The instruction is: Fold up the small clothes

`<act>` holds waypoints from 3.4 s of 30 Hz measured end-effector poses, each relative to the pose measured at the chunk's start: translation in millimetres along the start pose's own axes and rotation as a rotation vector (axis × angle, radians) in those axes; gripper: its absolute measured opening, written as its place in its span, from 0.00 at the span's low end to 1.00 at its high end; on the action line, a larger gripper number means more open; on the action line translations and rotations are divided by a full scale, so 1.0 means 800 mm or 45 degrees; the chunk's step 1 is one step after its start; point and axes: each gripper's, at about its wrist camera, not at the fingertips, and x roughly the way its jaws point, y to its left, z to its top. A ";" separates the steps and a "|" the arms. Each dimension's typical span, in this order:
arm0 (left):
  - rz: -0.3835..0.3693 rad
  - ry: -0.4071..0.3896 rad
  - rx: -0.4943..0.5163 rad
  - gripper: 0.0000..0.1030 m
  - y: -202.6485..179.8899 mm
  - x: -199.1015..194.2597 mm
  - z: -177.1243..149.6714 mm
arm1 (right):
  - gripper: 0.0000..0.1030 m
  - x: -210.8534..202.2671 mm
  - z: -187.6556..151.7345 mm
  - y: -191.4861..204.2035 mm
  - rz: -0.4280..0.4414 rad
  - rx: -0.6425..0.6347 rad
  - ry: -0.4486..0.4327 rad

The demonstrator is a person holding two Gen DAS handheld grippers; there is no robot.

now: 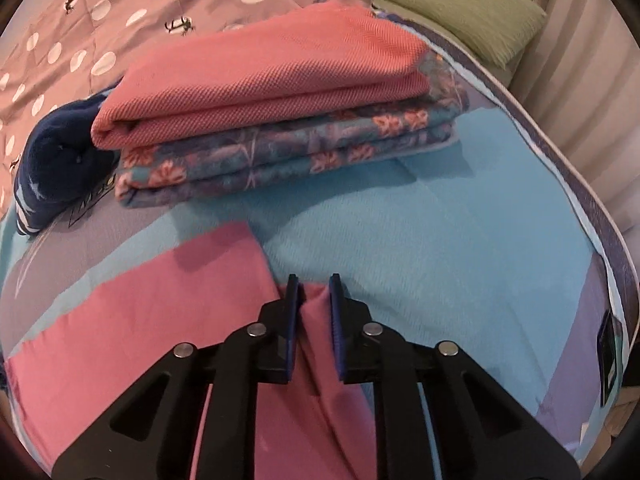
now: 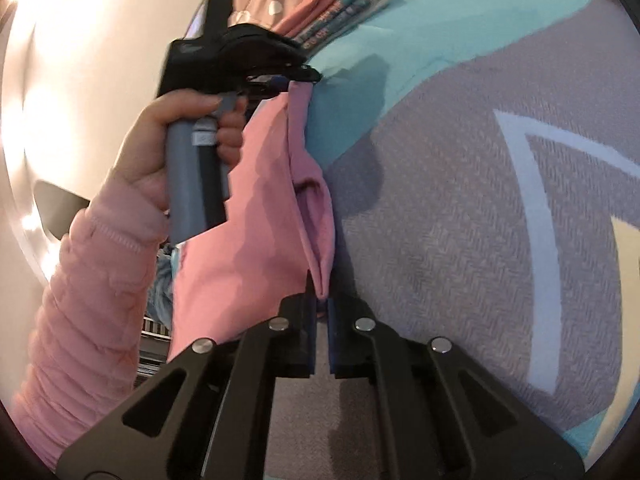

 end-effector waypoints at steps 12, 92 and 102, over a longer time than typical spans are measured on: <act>-0.024 -0.349 0.157 0.57 0.005 -0.099 -0.030 | 0.10 -0.026 -0.024 0.036 -0.211 -0.236 -0.120; -0.790 -0.549 -0.950 0.64 0.541 -0.132 -0.367 | 0.04 0.254 -0.316 0.390 -0.352 -2.161 0.030; -0.579 -0.500 -0.955 0.00 0.569 -0.097 -0.343 | 0.04 0.270 -0.322 0.382 -0.331 -2.157 0.194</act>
